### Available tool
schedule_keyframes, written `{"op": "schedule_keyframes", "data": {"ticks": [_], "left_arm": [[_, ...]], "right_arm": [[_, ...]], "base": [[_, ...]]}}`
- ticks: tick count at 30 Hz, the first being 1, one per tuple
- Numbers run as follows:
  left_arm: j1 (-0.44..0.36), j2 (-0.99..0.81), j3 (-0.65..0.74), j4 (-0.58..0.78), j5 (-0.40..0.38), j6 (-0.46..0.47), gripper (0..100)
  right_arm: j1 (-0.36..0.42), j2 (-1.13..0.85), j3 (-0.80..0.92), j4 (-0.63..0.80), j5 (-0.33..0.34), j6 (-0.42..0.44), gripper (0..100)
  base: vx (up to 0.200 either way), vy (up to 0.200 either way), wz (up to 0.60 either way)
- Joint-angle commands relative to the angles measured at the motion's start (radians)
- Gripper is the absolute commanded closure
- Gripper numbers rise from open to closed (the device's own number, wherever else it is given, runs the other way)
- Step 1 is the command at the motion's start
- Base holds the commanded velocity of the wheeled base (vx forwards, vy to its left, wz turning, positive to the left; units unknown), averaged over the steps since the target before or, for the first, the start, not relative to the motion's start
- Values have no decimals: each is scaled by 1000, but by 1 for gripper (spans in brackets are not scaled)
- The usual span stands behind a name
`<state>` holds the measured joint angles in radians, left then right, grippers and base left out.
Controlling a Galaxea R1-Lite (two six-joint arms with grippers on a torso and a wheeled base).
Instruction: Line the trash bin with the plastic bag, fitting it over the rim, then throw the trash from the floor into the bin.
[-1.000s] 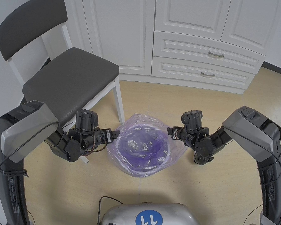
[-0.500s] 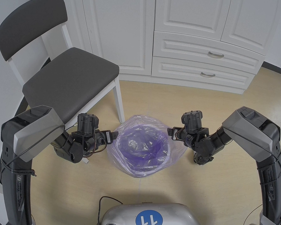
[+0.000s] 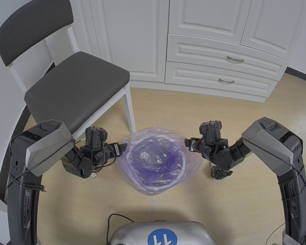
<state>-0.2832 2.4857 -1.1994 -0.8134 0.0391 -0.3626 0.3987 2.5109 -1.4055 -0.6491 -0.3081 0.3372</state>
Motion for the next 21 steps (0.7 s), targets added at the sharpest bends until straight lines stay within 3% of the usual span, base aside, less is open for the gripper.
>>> {"op": "schedule_keyframes", "data": {"ticks": [1,21], "left_arm": [[6,2,-5,-1,-1,-1,0],[22,76,-45,59,-1,1,0]], "right_arm": [[-3,20,-9,0,0,0,0],[-23,82,-50,2,0,6,0]], "base": [[0,0,0],[0,0,0]]}}
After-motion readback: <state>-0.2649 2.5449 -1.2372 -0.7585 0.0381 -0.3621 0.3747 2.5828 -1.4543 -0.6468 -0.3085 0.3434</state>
